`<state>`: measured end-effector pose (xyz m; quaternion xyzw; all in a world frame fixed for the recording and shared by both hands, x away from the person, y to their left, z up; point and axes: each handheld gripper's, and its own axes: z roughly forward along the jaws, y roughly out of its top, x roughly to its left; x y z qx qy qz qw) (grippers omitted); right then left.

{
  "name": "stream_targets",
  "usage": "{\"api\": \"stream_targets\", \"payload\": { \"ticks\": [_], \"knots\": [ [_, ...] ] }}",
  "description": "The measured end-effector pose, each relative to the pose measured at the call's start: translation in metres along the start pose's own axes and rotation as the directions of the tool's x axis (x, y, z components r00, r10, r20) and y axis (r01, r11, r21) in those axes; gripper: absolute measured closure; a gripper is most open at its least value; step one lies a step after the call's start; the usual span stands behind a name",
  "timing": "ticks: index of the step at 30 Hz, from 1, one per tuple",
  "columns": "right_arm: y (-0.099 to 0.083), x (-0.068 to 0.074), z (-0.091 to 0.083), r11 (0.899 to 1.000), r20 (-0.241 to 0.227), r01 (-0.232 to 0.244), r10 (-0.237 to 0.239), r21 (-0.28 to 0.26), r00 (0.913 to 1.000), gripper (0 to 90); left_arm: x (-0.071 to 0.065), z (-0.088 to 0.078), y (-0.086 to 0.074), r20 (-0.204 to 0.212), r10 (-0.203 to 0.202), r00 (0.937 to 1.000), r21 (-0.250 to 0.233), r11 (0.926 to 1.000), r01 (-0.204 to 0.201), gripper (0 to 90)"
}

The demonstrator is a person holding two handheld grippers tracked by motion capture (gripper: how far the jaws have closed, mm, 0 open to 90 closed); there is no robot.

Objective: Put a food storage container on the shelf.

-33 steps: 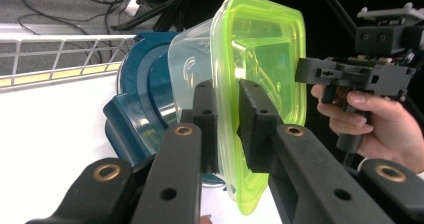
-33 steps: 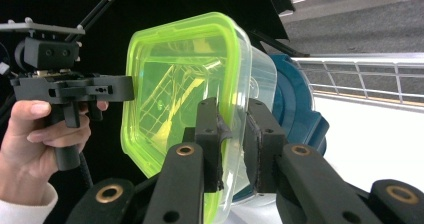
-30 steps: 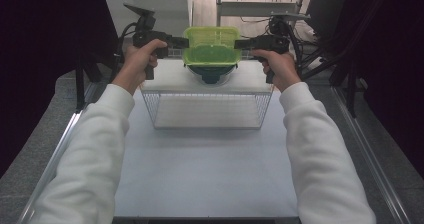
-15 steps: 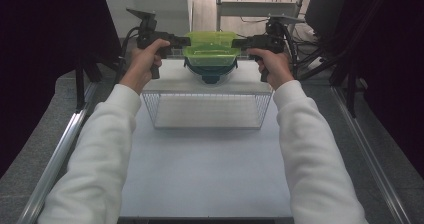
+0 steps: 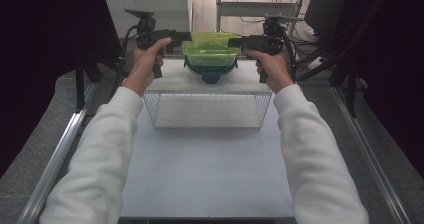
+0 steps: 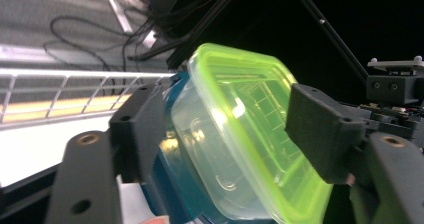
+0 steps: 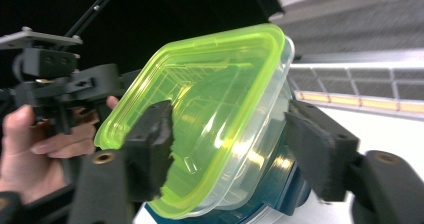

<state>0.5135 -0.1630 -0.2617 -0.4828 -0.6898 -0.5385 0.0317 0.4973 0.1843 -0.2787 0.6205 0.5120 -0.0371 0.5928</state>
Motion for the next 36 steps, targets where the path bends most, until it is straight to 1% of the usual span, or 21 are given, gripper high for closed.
{"api": "stream_targets", "payload": {
  "ticks": [2,5,7,8,9,10,11,13,14,16,19,20,22,24,26,28,29,32,34,35,36],
  "knots": [
    [-0.001,0.004,-0.006,0.999,0.019,0.043,-0.042,-0.016,0.9989,29.8,-0.005,-0.006,-0.002,-0.011,0.033,0.9994,0.0,0.9994,-0.033,28.2],
    [-0.004,0.01,-0.017,0.995,0.019,0.093,-0.092,-0.048,0.9956,28.1,-0.009,-0.015,-0.006,-0.014,0.061,0.998,0.0,0.9981,-0.061,26.0],
    [-0.007,0.014,-0.024,0.991,0.006,0.12,-0.12,-0.064,0.9928,27.6,-0.01,-0.022,-0.009,-0.018,0.071,0.9973,-0.003,0.9975,-0.071,25.3],
    [-0.008,0.015,-0.028,0.989,0.005,0.136,-0.136,-0.064,0.9907,27.5,-0.011,-0.026,-0.01,-0.026,0.082,0.9963,-0.004,0.9966,-0.082,24.7],
    [-0.01,0.017,-0.031,0.986,0.012,0.156,-0.156,-0.063,0.9877,27.4,-0.013,-0.03,-0.013,-0.044,0.092,0.9948,-0.011,0.9957,-0.093,24.0],
    [-0.012,0.018,-0.035,0.982,0.025,0.18,-0.179,-0.06,0.9836,27.4,-0.014,-0.034,-0.015,-0.064,0.112,0.9917,-0.015,0.9934,-0.113,23.1],
    [-0.015,0.019,-0.038,0.979,0.034,0.197,-0.195,-0.056,0.9802,27.5,-0.016,-0.039,-0.018,-0.07,0.125,0.9896,-0.02,0.9917,-0.127,22.6],
    [-0.022,0.018,-0.043,0.973,0.035,0.223,-0.221,-0.058,0.9746,27.9,-0.018,-0.046,-0.025,-0.057,0.134,0.9893,-0.018,0.9906,-0.136,22.3],
    [-0.027,0.017,-0.046,0.972,0.03,0.227,-0.226,-0.059,0.9738,28.0,-0.019,-0.049,-0.029,-0.054,0.139,0.9888,-0.013,0.9901,-0.14,22.3],
    [-0.035,0.015,-0.052,0.968,0.025,0.244,-0.243,-0.054,0.9698,28.2,-0.023,-0.056,-0.038,-0.052,0.165,0.9849,-0.002,0.9862,-0.166,22.1],
    [-0.05,0.014,-0.063,0.958,0.029,0.283,-0.282,-0.048,0.959,28.7,-0.03,-0.067,-0.053,-0.06,0.224,0.9727,0.024,0.9745,-0.223,21.9],
    [-0.054,0.013,-0.067,0.953,0.03,0.298,-0.297,-0.046,0.9544,28.8,-0.032,-0.07,-0.059,-0.055,0.238,0.9698,0.026,0.9713,-0.237,21.8],
    [-0.065,0.012,-0.075,0.946,0.033,0.319,-0.318,-0.048,0.9475,29.0,-0.033,-0.076,-0.072,-0.043,0.254,0.9663,0.032,0.967,-0.253,21.4],
    [-0.076,0.012,-0.083,0.941,0.041,0.336,-0.334,-0.047,0.9417,29.1,-0.035,-0.082,-0.084,-0.043,0.27,0.9619,0.036,0.9625,-0.269,21.2],
    [-0.087,0.012,-0.09,0.936,0.035,0.349,-0.348,-0.05,0.9368,29.2,-0.036,-0.087,-0.097,-0.043,0.285,0.9574,0.04,0.958,-0.284,21.3],
    [-0.099,0.014,-0.097,0.93,0.041,0.365,-0.363,-0.043,0.9308,29.3,-0.037,-0.092,-0.111,-0.038,0.299,0.9535,0.046,0.9537,-0.297,21.5],
    [-0.105,0.015,-0.1,0.924,0.045,0.379,-0.378,-0.041,0.9249,29.3,-0.038,-0.093,-0.118,-0.038,0.311,0.9497,0.055,0.9496,-0.309,21.4],
    [-0.123,0.017,-0.108,0.915,0.049,0.401,-0.4,-0.03,0.9153,29.3,-0.038,-0.098,-0.141,-0.052,0.348,0.9361,0.083,0.9357,-0.343,21.4],
    [-0.135,0.017,-0.112,0.91,0.05,0.415,-0.414,-0.023,0.9091,29.3,-0.036,-0.1,-0.156,-0.047,0.355,0.9336,0.095,0.932,-0.35,21.3],
    [-0.142,0.017,-0.114,0.908,0.05,0.419,-0.418,-0.017,0.9071,29.4,-0.035,-0.101,-0.164,-0.051,0.356,0.9331,0.098,0.9315,-0.35,21.3],
    [-0.148,0.016,-0.115,0.904,0.049,0.426,-0.425,-0.013,0.9038,29.3,-0.032,-0.101,-0.173,-0.058,0.362,0.9306,0.105,0.9292,-0.354,21.3]
  ]
}}
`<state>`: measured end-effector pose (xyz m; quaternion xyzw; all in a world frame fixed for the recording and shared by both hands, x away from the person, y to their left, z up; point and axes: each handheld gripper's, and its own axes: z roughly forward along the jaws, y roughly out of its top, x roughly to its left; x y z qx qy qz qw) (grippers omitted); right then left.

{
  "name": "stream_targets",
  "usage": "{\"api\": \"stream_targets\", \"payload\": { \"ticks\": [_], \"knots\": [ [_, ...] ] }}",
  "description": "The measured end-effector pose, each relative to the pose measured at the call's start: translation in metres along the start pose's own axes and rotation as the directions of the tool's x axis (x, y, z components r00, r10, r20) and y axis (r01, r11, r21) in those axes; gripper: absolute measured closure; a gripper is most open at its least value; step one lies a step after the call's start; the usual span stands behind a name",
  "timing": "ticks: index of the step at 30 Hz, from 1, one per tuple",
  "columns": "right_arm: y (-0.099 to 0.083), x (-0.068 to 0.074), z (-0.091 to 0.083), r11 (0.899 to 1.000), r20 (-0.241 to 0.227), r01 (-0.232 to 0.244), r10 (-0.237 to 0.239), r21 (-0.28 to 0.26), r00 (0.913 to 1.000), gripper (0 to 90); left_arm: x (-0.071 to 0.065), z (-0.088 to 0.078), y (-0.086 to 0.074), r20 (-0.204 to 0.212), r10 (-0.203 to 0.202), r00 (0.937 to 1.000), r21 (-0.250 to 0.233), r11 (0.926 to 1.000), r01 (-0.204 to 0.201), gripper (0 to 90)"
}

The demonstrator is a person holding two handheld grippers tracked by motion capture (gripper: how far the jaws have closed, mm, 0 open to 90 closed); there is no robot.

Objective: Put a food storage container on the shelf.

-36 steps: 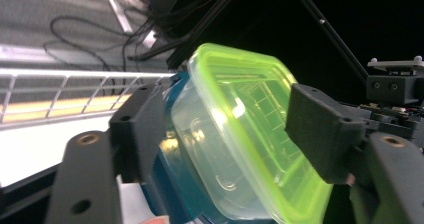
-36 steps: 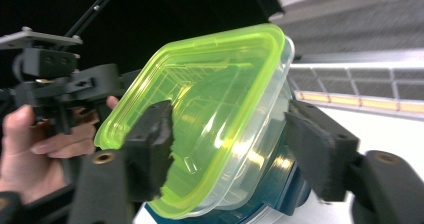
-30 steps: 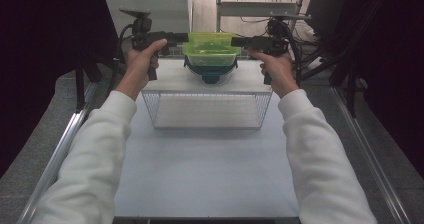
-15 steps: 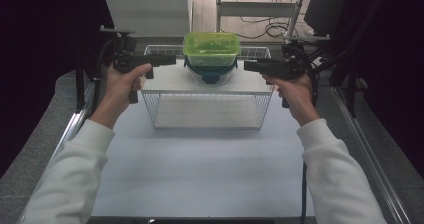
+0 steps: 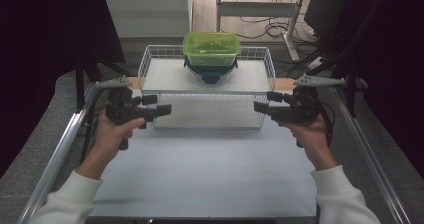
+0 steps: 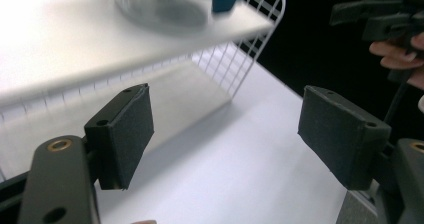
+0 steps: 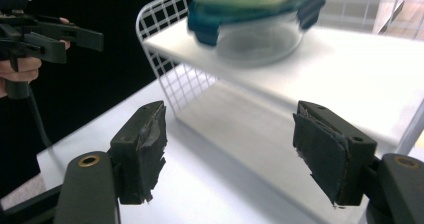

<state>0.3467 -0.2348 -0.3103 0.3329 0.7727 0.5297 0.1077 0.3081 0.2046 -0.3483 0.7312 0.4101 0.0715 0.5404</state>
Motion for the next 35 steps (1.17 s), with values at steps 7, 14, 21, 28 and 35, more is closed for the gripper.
{"api": "stream_targets", "payload": {
  "ticks": [7,14,21,28,35],
  "knots": [
    [-0.058,-0.001,-0.001,0.999,-0.001,-0.002,0.002,0.04,1.0,28.7,0.006,0.009,-0.064,-0.034,-0.011,0.9994,0.083,0.9964,0.013,21.3],
    [-0.112,-0.02,0.006,0.991,0.038,-0.024,0.019,0.135,0.9991,28.0,0.014,0.023,-0.102,-0.067,-0.007,0.9977,0.144,0.9894,0.017,21.4],
    [-0.139,-0.027,0.015,0.978,0.051,-0.032,0.022,0.207,0.9985,25.9,0.026,0.033,-0.128,-0.1,-0.029,0.9946,0.202,0.9782,0.049,21.5],
    [-0.136,-0.028,0.01,0.985,0.071,-0.041,0.029,0.168,0.997,24.9,0.026,0.03,-0.126,-0.109,-0.023,0.9938,0.175,0.9837,0.042,21.5],
    [-0.139,-0.034,0.01,0.988,0.091,-0.046,0.033,0.148,0.9953,17.6,0.031,0.042,-0.132,-0.165,0.041,0.9854,0.225,0.9743,-0.003,19.8]
  ]
}}
